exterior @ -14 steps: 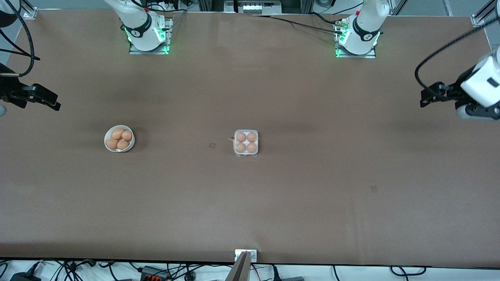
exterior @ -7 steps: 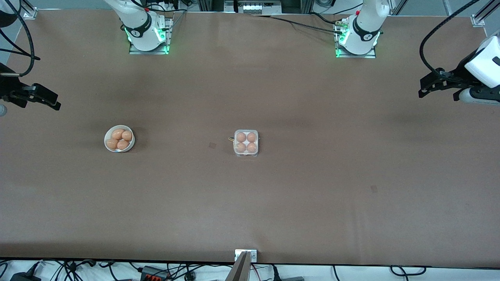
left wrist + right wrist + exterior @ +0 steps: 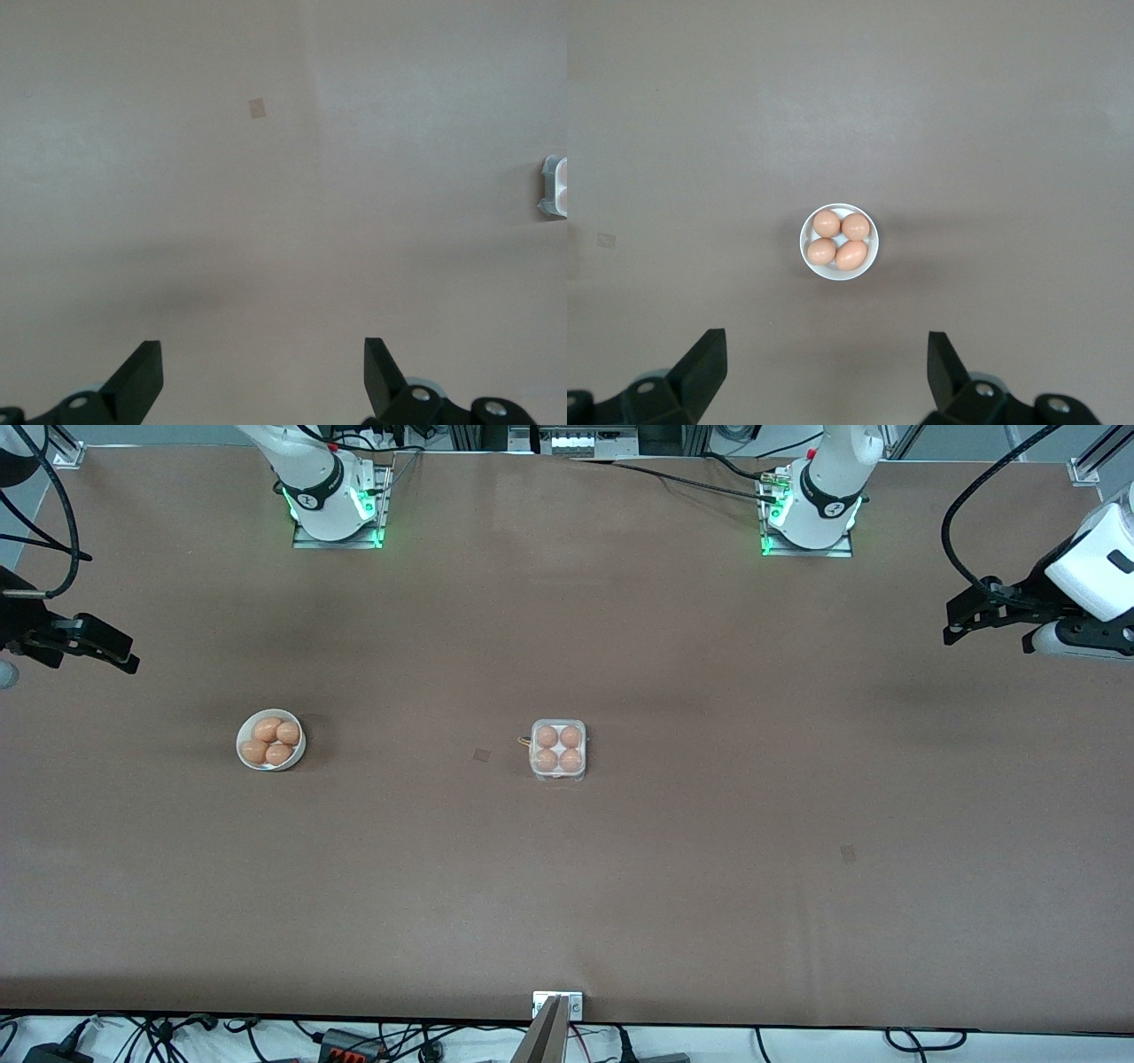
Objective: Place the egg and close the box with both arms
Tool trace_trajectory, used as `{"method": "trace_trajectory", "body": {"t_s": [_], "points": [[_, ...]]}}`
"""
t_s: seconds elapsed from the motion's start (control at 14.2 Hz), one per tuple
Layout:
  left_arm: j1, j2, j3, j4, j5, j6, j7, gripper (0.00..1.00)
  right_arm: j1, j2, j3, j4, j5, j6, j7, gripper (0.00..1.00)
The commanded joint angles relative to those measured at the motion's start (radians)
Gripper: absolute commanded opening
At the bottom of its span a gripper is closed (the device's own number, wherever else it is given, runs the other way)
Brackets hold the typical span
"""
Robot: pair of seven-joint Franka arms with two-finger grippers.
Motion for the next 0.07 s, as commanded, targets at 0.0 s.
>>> {"method": "trace_trajectory", "body": {"t_s": [0.0], "points": [[-0.005, -0.030, 0.015, -0.019, -0.010, -0.009, 0.024, 1.00, -0.004, -0.013, 0.006, 0.001, -0.003, -0.016, -0.019, 1.00]]}}
